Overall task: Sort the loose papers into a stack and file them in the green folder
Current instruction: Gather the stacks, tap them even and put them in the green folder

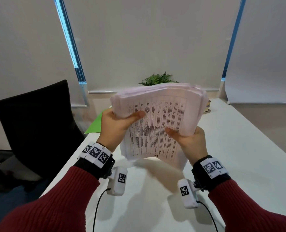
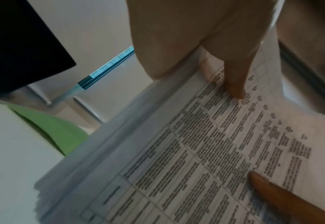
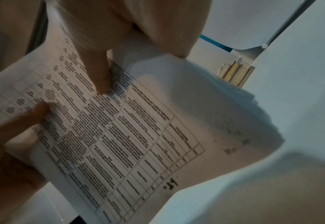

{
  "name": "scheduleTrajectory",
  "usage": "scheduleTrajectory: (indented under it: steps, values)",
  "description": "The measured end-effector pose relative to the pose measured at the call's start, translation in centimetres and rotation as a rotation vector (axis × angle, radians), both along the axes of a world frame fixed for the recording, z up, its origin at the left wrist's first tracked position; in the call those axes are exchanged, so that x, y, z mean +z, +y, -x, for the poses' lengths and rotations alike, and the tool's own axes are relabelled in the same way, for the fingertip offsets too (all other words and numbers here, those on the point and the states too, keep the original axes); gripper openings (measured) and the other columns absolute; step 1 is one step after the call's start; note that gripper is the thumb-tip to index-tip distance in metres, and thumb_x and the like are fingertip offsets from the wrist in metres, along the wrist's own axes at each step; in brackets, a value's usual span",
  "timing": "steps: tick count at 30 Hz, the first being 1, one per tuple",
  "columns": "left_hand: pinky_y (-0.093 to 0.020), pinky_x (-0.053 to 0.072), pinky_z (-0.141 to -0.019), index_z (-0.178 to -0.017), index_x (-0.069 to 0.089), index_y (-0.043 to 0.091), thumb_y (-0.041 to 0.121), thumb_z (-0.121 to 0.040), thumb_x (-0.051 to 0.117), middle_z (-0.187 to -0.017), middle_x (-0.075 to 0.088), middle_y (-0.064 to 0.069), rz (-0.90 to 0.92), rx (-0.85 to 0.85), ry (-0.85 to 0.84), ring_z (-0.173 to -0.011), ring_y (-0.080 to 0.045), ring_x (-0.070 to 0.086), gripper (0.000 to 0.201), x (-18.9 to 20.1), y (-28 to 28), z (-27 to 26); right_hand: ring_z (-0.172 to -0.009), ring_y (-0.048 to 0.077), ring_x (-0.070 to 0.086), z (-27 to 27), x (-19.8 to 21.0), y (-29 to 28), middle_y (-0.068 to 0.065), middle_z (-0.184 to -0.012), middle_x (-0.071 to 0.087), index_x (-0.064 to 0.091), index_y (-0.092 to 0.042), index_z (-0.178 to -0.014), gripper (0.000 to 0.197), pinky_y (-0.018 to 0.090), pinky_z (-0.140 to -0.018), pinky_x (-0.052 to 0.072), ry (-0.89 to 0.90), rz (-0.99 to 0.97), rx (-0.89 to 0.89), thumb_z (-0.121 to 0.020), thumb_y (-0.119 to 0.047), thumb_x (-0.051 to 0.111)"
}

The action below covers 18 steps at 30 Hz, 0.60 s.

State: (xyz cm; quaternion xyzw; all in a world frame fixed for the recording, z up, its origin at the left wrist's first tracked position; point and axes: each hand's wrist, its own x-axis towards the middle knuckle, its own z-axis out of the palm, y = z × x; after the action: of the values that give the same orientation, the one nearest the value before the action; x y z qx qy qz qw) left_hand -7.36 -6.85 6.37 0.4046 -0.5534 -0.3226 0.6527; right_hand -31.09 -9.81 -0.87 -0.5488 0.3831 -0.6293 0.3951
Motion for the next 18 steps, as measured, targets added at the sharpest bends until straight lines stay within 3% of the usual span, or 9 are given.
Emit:
scheduleTrajectory:
  steps: [1,4,7,10,12,14,16,18]
  values:
    - [-0.038,0.066,-0.089,-0.094,0.086,0.029,-0.003,-0.077,0.09,-0.107,0.084,-0.008,0.003,-0.024,-0.012,-0.101,-0.024,0.081,0.036,0.0,0.1,-0.2,-0.092,0.014,0.078,0.2,-0.2,0.2,-0.003,-0.1,0.081,0.079,-0.011,-0.108,0.039,0.033,-0.078,0.064,-0.002,-0.005,0.013,-0.072,-0.017,0.093]
    - [-0.048,0.063,-0.097,-0.11,0.082,0.015,-0.001,-0.077,0.09,-0.111,0.083,-0.009,-0.1,-0.069,-0.073,-0.106,-0.027,0.08,0.038,-1.4,0.5,-0.9,-0.096,0.02,0.078,0.5,-1.8,0.4,0.003,-0.103,0.081,0.078,-0.01,-0.11,0.045,0.043,-0.085,0.063,0.042,-0.114,0.082,-0.068,-0.01,0.095]
    - [-0.056,0.061,-0.099,-0.103,0.084,0.022,0.001,-0.078,0.09,-0.11,0.083,-0.009,-0.123,-0.03,-0.05,-0.108,-0.033,0.078,0.033,-2.8,0.2,-1.0,-0.097,0.022,0.078,0.4,-3.4,0.3,0.004,-0.104,0.081,0.077,-0.01,-0.109,0.043,0.051,-0.09,0.061,0.111,-0.222,0.166,-0.07,-0.003,0.092]
    - [-0.059,0.061,-0.095,-0.097,0.085,0.023,0.003,-0.084,0.086,-0.108,0.083,-0.014,-0.091,-0.01,0.001,-0.106,-0.036,0.078,0.025,-2.7,0.0,0.0,-0.098,0.025,0.078,0.7,-3.2,0.3,0.004,-0.103,0.081,0.077,-0.009,-0.109,0.041,0.046,-0.087,0.063,0.105,-0.247,0.147,-0.071,-0.005,0.092]
    - [-0.06,0.062,-0.092,-0.1,0.083,0.014,0.003,-0.085,0.084,-0.106,0.083,-0.015,-0.073,0.008,0.065,-0.101,-0.035,0.079,0.019,-2.2,0.0,0.2,-0.097,0.028,0.078,1.4,-2.6,0.4,0.007,-0.102,0.081,0.078,-0.008,-0.108,0.041,0.045,-0.086,0.063,0.027,-0.25,0.118,-0.07,-0.01,0.093]
    - [-0.058,0.063,-0.093,-0.098,0.084,0.015,0.004,-0.083,0.083,-0.105,0.083,-0.013,-0.027,0.014,0.199,-0.1,-0.032,0.08,0.019,-1.8,0.0,0.1,-0.098,0.033,0.077,2.4,-2.4,0.2,0.01,-0.101,0.081,0.077,-0.007,-0.106,0.042,0.044,-0.084,0.063,-0.086,-0.221,0.061,-0.069,-0.015,0.093]
    - [-0.053,0.062,-0.097,-0.1,0.084,0.017,-0.001,-0.086,0.077,-0.11,0.082,-0.011,0.007,-0.01,0.394,-0.103,-0.027,0.079,0.023,-1.5,0.2,0.4,-0.107,0.041,0.072,2.7,-2.3,0.1,0.015,-0.103,0.079,0.075,-0.007,-0.104,0.039,0.041,-0.081,0.062,-0.288,-0.232,0.033,-0.069,-0.017,0.091]
    - [-0.055,0.059,-0.101,-0.113,0.077,0.011,-0.005,-0.095,0.068,-0.123,0.078,-0.015,-0.026,-0.079,0.566,-0.113,-0.03,0.076,0.025,-1.7,0.6,1.4,-0.12,0.043,0.066,1.9,-1.9,0.4,0.014,-0.113,0.076,0.073,-0.009,-0.113,0.034,0.045,-0.089,0.06,-0.514,-0.267,0.133,-0.08,-0.011,0.082]
